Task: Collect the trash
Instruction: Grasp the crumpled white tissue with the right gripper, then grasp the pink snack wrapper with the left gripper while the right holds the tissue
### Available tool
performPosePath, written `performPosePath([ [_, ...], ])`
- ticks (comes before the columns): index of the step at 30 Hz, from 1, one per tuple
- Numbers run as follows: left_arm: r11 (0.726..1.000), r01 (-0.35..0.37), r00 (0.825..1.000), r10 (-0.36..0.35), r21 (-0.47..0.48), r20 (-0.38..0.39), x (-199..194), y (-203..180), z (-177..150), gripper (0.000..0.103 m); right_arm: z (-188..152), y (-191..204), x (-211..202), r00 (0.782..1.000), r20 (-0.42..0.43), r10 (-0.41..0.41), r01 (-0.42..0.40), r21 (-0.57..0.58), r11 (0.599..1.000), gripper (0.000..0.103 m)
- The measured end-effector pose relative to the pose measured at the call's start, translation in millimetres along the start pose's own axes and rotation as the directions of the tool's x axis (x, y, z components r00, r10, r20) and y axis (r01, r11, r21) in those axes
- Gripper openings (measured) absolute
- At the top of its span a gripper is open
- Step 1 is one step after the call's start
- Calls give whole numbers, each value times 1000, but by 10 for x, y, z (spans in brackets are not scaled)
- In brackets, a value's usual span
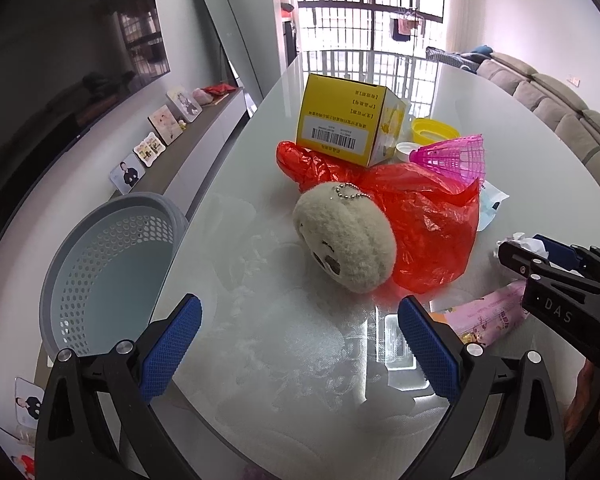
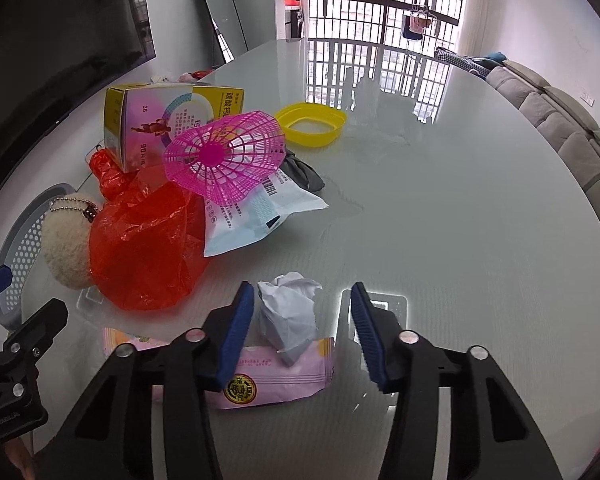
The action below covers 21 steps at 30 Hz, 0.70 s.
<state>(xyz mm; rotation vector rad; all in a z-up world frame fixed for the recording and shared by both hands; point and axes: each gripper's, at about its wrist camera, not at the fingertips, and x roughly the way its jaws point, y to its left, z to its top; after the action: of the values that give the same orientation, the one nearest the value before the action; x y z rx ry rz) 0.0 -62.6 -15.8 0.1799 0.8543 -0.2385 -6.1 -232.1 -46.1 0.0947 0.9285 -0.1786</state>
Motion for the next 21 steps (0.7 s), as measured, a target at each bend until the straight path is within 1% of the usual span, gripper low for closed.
performPosePath([
  [1,1000,6,1000,-6,1,2,-9,-3,-1,97,-6,-9,-8,1000,-3,6,-6,3,1000,37],
  [3,1000,18,1000,-19,4,7,-29,-11,-4,97,-18,-32,-27,1000,-5,14,-14,9,1000,28],
  [9,997,78,997,-79,23,9,-58,-70,8,97,-56,-157,-168,999,14,33,-34,42,999,28],
  [12,991,123,992,-124,59,9,-71,-147,12,97,-73,-264,-263,999,28,37,-39,75,996,28],
  [16,977,173,984,-177,128,22,-132,-297,4,97,-203,-420,-409,999,40,33,-38,122,992,28],
  [21,948,227,971,-239,224,29,-181,-518,-15,97,-336,-618,-565,999,44,8,-16,168,986,28],
])
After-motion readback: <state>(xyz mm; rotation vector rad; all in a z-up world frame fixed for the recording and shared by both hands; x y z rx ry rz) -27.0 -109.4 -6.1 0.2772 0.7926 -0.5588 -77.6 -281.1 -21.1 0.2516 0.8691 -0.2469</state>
